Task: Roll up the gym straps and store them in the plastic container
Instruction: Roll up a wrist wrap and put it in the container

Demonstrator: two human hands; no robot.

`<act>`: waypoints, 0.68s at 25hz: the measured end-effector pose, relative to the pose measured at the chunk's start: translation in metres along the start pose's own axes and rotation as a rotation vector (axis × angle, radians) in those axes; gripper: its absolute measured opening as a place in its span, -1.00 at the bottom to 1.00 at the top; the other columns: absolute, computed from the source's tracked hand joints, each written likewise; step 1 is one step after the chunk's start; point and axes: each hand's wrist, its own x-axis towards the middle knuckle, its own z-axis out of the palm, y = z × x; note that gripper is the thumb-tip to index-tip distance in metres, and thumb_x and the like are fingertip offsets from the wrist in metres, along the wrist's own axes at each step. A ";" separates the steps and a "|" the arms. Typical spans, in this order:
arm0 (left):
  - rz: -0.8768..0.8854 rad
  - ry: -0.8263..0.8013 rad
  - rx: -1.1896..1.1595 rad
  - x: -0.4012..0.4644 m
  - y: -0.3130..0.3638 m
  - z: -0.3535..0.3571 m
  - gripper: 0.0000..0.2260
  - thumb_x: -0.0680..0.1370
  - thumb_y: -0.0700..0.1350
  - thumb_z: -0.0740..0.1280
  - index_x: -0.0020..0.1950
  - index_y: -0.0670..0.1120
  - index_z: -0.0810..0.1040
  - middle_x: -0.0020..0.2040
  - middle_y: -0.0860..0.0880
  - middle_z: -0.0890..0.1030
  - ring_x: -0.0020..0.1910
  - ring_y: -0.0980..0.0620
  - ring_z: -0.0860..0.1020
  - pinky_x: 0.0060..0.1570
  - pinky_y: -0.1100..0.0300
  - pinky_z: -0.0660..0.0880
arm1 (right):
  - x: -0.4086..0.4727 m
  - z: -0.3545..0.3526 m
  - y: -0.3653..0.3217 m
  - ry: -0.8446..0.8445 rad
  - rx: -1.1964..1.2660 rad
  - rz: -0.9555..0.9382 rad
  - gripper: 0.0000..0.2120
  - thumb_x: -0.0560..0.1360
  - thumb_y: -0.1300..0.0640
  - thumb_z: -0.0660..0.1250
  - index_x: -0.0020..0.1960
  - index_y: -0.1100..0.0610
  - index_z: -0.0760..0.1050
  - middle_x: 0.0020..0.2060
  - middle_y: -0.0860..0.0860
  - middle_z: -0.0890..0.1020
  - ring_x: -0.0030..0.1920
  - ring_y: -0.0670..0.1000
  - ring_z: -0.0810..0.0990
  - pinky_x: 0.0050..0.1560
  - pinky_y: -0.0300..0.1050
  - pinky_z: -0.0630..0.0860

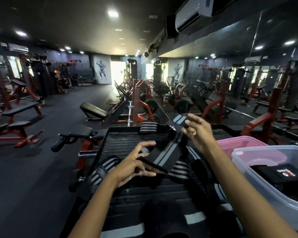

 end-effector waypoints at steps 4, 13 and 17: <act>0.017 0.005 0.136 -0.001 -0.005 0.002 -0.79 0.55 -0.38 0.27 0.12 -0.22 0.61 0.08 -0.23 0.65 0.07 -0.09 0.65 0.04 0.18 0.59 | 0.001 0.000 0.021 0.032 0.112 0.085 -0.72 0.54 0.51 0.13 0.23 0.40 0.38 -0.31 0.12 0.50 -0.47 -0.09 0.57 -0.07 -0.03 0.64; 0.121 -0.003 0.372 0.006 -0.009 -0.001 -0.94 0.44 -0.22 0.48 -0.15 -0.07 0.69 0.06 -0.01 0.60 0.08 0.06 0.61 0.13 0.07 0.56 | 0.037 -0.017 0.026 0.176 0.028 0.082 -0.98 0.57 0.34 0.24 -0.02 0.26 0.42 -0.16 0.21 0.59 -0.31 0.02 0.69 -0.26 -0.16 0.65; 0.236 -0.054 0.439 -0.002 0.005 -0.005 -0.82 0.45 -0.19 0.48 -0.22 0.11 0.68 0.29 0.10 0.53 0.29 0.12 0.49 0.30 0.14 0.42 | 0.056 -0.026 0.018 0.304 -0.100 -0.001 -0.83 0.59 0.10 0.29 -0.13 0.16 0.42 -0.25 0.14 0.64 -0.53 -0.09 0.62 -0.52 -0.29 0.53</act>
